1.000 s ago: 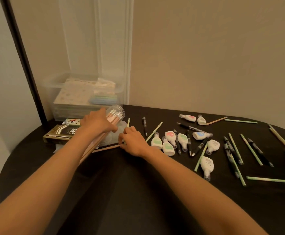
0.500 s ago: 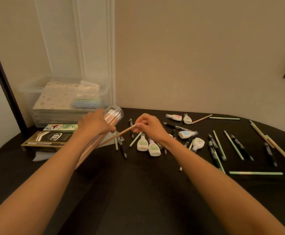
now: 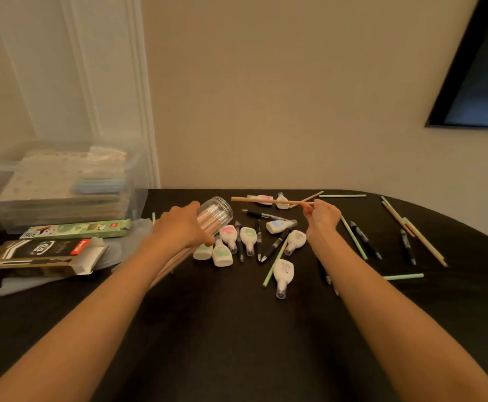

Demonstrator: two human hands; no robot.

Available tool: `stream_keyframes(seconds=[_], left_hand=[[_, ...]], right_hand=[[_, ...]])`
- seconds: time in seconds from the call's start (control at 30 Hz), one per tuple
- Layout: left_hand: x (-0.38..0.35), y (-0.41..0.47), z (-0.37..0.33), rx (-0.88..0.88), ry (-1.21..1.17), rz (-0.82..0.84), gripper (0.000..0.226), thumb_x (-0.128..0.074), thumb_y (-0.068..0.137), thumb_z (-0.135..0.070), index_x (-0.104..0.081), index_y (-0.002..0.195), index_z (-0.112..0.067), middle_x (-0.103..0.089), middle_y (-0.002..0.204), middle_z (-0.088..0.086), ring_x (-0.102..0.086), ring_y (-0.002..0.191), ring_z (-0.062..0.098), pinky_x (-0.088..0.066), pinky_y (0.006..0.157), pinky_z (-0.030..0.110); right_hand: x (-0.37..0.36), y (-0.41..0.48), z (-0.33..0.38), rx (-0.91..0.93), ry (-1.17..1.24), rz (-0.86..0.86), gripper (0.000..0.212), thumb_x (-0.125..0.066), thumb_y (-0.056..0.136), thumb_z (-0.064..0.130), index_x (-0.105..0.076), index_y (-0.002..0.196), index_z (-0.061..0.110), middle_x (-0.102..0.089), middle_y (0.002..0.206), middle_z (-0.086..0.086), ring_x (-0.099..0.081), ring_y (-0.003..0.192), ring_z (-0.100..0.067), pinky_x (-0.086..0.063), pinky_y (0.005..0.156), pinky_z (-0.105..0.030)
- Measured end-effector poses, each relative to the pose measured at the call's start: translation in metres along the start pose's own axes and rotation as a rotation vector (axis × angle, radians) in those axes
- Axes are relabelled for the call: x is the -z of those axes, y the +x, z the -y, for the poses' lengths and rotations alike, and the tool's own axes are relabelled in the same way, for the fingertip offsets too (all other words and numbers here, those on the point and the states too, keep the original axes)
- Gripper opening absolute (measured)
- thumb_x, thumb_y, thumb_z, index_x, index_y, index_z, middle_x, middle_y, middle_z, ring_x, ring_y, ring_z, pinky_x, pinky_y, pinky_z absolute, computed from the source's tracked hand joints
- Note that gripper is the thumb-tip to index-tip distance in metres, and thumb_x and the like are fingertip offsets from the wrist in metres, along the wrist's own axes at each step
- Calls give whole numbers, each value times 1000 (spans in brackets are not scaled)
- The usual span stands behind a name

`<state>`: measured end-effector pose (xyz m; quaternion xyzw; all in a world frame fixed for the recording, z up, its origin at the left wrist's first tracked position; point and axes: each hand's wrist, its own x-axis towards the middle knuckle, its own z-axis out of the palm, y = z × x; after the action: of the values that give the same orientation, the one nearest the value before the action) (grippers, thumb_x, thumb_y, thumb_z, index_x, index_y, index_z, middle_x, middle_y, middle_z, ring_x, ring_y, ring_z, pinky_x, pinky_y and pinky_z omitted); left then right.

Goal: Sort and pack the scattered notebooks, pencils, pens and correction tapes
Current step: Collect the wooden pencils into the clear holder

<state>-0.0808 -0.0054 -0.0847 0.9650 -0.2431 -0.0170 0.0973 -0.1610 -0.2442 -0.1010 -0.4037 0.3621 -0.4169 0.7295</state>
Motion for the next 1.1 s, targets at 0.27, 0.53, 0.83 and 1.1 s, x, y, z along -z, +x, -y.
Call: stream_keyframes(seconds=[0.27,0.53,0.83,1.1], left_hand=[[-8,4,-36,-41,-35,13,75,-71,68,-49,-36,129,-23,-51,123,7,-50,109,26,-42,79,35],[-12,8,-56,-63,-24,53,71,-71,70,-46,-37,129,-22,-51,123,7,-51,108,25,-42,76,33],[-15,22,-103,-160,-20,79,62,-71,70,-45,-42,119,-20,-53,116,5,-52,100,23,-45,77,34],[-22,68,-157,-172,-81,61,69,-71,70,-46,-42,126,-18,-52,122,6,-52,108,26,-44,81,34]], right_hand=[[9,10,6,5,-26,27,15,-45,94,2,-57,103,0,-62,79,-10,-62,56,-9,-46,47,-14],[28,23,10,-60,-69,74,11,-48,91,-1,-58,96,1,-61,70,-9,-62,59,-11,-47,48,-14],[17,2,6,6,-451,701,24,-49,95,26,-68,87,14,-68,84,0,-60,87,-10,-46,85,-29],[36,75,23,55,-501,619,33,-39,99,21,-70,94,9,-70,93,-2,-63,91,-13,-51,70,-22]])
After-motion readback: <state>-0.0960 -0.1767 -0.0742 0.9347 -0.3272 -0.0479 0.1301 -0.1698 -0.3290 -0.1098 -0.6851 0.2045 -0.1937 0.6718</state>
